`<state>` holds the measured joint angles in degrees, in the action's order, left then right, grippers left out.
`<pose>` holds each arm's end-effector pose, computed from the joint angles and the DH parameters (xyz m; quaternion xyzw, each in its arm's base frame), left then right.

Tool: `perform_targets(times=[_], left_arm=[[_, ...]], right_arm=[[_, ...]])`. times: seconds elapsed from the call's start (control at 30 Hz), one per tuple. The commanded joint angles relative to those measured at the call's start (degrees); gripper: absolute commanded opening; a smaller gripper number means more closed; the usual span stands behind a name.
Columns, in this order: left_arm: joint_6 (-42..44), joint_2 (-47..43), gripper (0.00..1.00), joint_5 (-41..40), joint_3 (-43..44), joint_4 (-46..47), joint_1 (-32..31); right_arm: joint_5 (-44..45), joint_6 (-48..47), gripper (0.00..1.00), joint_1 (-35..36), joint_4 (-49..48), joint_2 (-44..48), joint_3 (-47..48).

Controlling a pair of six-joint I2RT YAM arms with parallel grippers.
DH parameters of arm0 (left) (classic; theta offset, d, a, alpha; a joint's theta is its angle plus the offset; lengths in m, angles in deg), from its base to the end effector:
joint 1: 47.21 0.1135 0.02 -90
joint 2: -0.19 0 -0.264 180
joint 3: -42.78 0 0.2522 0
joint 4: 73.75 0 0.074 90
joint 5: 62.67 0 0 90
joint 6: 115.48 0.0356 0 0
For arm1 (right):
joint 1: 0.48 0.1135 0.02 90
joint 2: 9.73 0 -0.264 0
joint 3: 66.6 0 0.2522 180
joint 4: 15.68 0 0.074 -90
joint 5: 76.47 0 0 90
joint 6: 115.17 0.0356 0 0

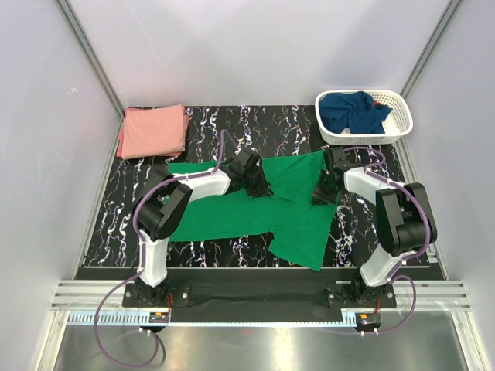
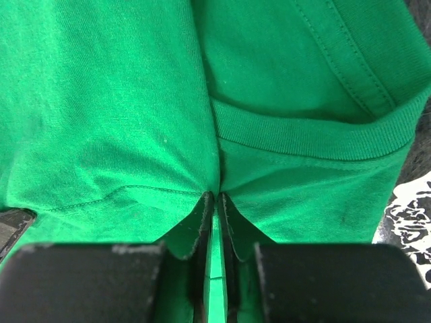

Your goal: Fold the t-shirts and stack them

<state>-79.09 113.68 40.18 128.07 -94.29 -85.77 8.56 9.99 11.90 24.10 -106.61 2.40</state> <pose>0.3228 -0.2675 0.1547 -0.0827 0.9272 -0.3249 0.1674 0.3081 0.0708 0.1564 0.1853 0.9625 0.1169 0.1600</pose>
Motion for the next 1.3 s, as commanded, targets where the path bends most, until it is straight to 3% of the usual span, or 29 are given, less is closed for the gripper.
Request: perform_targets(times=[0.0,0.17,0.53,0.9,1.27], left_arm=[[0.08,-0.29,0.0,0.08,0.37,1.25,0.25],[-0.1,-0.29,0.0,0.17,0.19,1.42,0.25],[-0.45,-0.03,0.0,0.43,0.63,1.51,0.25],[-0.54,0.15,0.0,0.6,0.54,1.78,0.16],[-0.54,0.94,0.0,0.96,1.16,1.6,0.16]], right_arm=[[1.63,-0.53,0.13,0.54,0.52,1.52,2.41],[1.19,-0.62,0.05,0.54,0.52,1.34,2.85],[0.14,-0.62,0.2,0.54,0.52,0.82,3.2],[-0.92,-0.18,0.14,0.62,-0.18,0.47,3.38],[-2.5,0.18,0.2,0.63,-0.27,-0.15,3.82]])
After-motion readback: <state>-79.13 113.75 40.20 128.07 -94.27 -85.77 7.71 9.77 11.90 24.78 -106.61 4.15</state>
